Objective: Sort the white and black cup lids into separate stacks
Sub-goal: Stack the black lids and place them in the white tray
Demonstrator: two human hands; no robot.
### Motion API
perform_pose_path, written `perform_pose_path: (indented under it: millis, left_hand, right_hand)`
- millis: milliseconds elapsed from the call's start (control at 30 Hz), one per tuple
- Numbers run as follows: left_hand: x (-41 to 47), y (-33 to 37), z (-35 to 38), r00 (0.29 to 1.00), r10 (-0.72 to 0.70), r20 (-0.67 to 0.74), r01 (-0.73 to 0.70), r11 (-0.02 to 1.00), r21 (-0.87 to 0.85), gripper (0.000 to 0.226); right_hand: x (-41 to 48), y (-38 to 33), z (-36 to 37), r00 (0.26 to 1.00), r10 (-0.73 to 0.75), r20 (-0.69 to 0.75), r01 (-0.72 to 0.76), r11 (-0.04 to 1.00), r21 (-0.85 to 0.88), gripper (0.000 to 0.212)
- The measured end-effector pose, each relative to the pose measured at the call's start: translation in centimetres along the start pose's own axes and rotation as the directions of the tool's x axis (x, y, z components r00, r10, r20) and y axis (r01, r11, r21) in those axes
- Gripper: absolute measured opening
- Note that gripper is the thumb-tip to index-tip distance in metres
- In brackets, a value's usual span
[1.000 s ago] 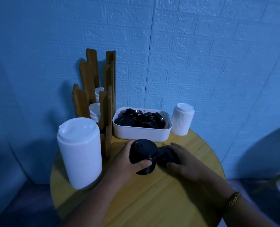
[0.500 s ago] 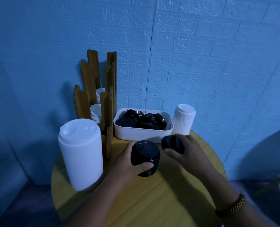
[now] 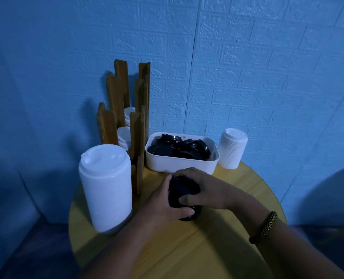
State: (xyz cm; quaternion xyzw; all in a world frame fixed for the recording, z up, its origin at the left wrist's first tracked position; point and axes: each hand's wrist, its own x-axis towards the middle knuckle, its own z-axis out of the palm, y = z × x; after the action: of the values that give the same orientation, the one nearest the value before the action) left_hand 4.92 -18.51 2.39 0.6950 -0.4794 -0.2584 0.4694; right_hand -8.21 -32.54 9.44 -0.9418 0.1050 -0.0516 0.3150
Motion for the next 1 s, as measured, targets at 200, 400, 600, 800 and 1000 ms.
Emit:
perform_pose_path:
  millis: [200,400,600,800,1000]
  left_hand:
    - [0.1,-0.3,-0.2,0.998,-0.021,0.062,0.024,0.999,-0.044,0.098]
    - [0.3,0.1,0.3,1.0,0.005,0.019,-0.006,0.999,0.035,0.104]
    - [0.4,0.1,0.6,0.998,-0.015,-0.055,0.018,0.998,0.055,0.098]
    - [0.4,0.1,0.7,0.996,-0.044,-0.077,0.053,0.992,0.115,0.109]
    - [0.2,0.0,0.8,0.995,-0.028,-0.095,0.039,0.992,0.118,0.108]
  right_hand:
    - [-0.5,0.8,-0.2,0.995,0.029,0.091,-0.053,0.96,0.275,0.061]
    - [-0.2,-0.2,3.4,0.974,0.039,-0.225,-0.037,0.999,0.013,0.061]
    - [1.7,1.6,-0.6,0.895,-0.01,-0.445,-0.047,0.992,-0.118,0.066]
    - [5.1,3.1,-3.2,0.956,0.191,-0.221,-0.265,0.886,-0.381,0.057]
    - [3.1,2.7,-2.6,0.869,-0.075,-0.488,-0.2,0.85,-0.487,0.049]
